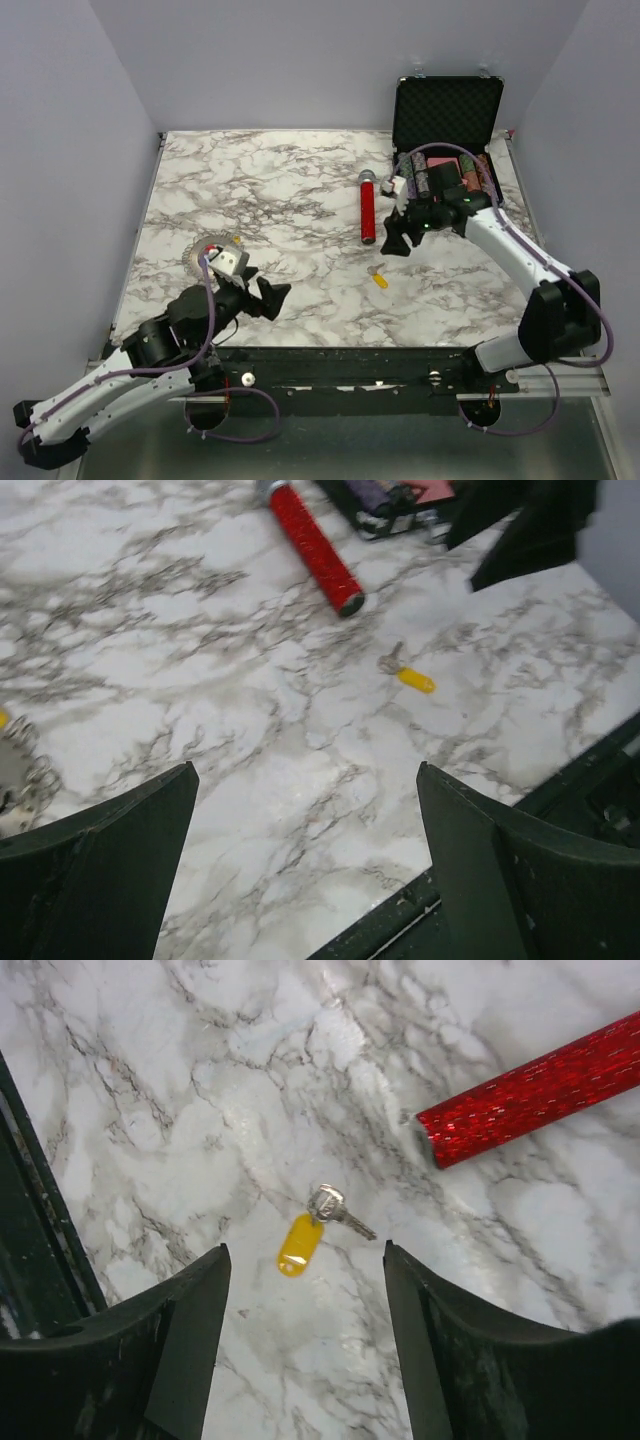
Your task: Put the keys on the keyring
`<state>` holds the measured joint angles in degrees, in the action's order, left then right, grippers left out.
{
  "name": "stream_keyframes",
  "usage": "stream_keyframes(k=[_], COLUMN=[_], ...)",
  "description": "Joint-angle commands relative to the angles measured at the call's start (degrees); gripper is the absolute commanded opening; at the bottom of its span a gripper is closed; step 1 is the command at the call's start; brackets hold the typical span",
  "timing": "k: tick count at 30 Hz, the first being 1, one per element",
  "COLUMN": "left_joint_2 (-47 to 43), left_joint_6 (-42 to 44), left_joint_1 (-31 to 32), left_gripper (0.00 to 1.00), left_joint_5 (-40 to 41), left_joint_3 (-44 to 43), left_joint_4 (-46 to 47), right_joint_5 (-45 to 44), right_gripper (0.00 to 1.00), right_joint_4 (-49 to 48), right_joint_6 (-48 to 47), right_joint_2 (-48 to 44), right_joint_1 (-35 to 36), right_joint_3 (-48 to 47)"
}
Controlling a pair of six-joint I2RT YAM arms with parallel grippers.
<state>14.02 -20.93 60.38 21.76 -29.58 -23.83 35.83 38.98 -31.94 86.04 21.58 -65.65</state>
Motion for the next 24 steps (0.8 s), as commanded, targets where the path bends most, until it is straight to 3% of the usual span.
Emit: stream_keyframes(k=[1,4,6,8,14,24], left_joint_2=[11.0,16.5,20.8,25.8,42.1,57.0], left_joint_6=[-8.7,-7.3,-5.8,-2.8,0.2,5.8], left_joint_1=[-14.4,-35.1,-43.8,-48.1,-52.2,-54.1], left_gripper=[0.99,0.99,0.99,0.99,0.96,0.9], left_joint_5=[-7.3,-25.0,-33.0,-34.2,-30.3,-27.6], left_joint_3=[-6.6,-7.4,-8.7,-10.9,-16.7,-25.5], left_joint_4=[-9.7,-9.5,-9.6,-10.8,-10.5,-9.4], right_joint_5=[15.6,21.2,22.3,23.0,24.9,26.0], right_gripper=[0.84,0.89,0.89,0.89,0.89,0.89], right_joint_4=[-4.5,-6.9,-6.9,-7.3,-7.6,-6.2], right_joint_6=[6.2,7.2,6.3,5.9,4.4,1.9], right_joint_2=[-7.8,-9.0,-9.2,-9.8,-10.6,-11.7], right_joint_1=[-5.6,-6.9,-7.4,-7.8,-8.2,-8.4], right_joint_3=[5.0,8.5,9.4,9.7,11.5,12.0])
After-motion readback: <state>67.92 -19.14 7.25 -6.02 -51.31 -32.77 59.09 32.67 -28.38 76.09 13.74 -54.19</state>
